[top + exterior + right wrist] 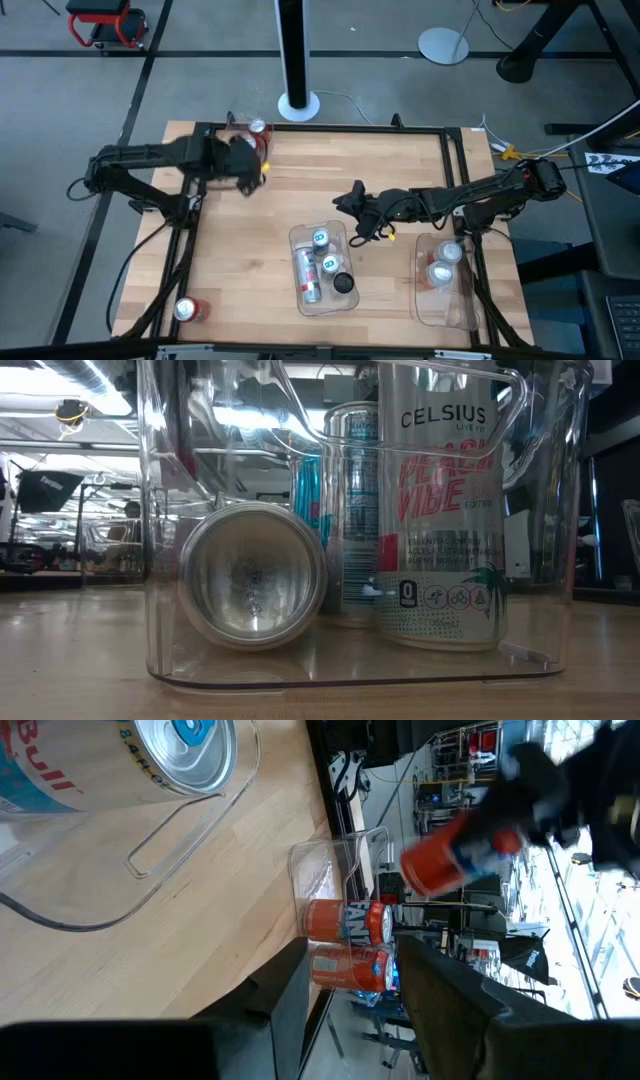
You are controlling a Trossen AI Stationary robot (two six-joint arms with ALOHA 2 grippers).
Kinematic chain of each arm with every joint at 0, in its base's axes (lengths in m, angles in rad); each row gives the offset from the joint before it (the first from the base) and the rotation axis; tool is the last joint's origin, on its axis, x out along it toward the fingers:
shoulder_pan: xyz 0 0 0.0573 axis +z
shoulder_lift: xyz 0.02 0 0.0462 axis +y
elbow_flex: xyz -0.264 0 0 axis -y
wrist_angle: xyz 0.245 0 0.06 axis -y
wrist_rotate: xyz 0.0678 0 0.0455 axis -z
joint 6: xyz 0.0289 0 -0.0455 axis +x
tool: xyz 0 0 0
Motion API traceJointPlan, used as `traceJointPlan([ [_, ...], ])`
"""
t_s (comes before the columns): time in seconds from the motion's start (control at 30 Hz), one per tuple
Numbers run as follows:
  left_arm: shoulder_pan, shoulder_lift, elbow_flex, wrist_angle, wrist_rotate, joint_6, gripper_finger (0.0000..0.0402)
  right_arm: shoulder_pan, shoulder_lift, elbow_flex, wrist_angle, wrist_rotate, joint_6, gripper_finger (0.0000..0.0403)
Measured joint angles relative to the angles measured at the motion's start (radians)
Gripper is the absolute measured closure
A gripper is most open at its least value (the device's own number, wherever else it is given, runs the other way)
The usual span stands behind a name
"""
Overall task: Sort soda cans
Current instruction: Put the right orange soda can into the top transparent bin
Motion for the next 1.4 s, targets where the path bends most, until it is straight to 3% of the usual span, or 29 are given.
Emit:
traceJointPlan([
  [0.13, 0.175, 0.002, 0.000, 0.074, -0.053, 0.107, 0.0096, 0.000, 0.000, 0.000, 0.000, 0.000, -0.016, 0.0249],
  [0.4, 0.475, 0.013, 0.000, 0.226, -0.045, 0.288, 0.0096, 0.000, 0.000, 0.000, 0.000, 0.000, -0.023, 0.0249],
  [0.67, 0.718, 0.014, -0.066, 0.396, 0.148, 0.340, 0.0096, 0.000, 0.000, 0.000, 0.000, 0.000, -0.023, 0.0249],
  [0.8, 0.788, 0.021, -0.113, 0.448, 0.204, 0.344, 0.0096, 0.000, 0.000, 0.000, 0.000, 0.000, -0.024, 0.0249],
  [1.1, 0.861, 0.100, -0.202, 0.533, 0.220, 0.385, 0.0096, 0.000, 0.000, 0.000, 0.001, 0.001, -0.024, 0.0249],
  [1.4, 0.916, 0.207, -0.226, 0.597, 0.348, 0.385, 0.0096, 0.000, 0.000, 0.000, 0.000, 0.002, -0.025, 0.0249],
])
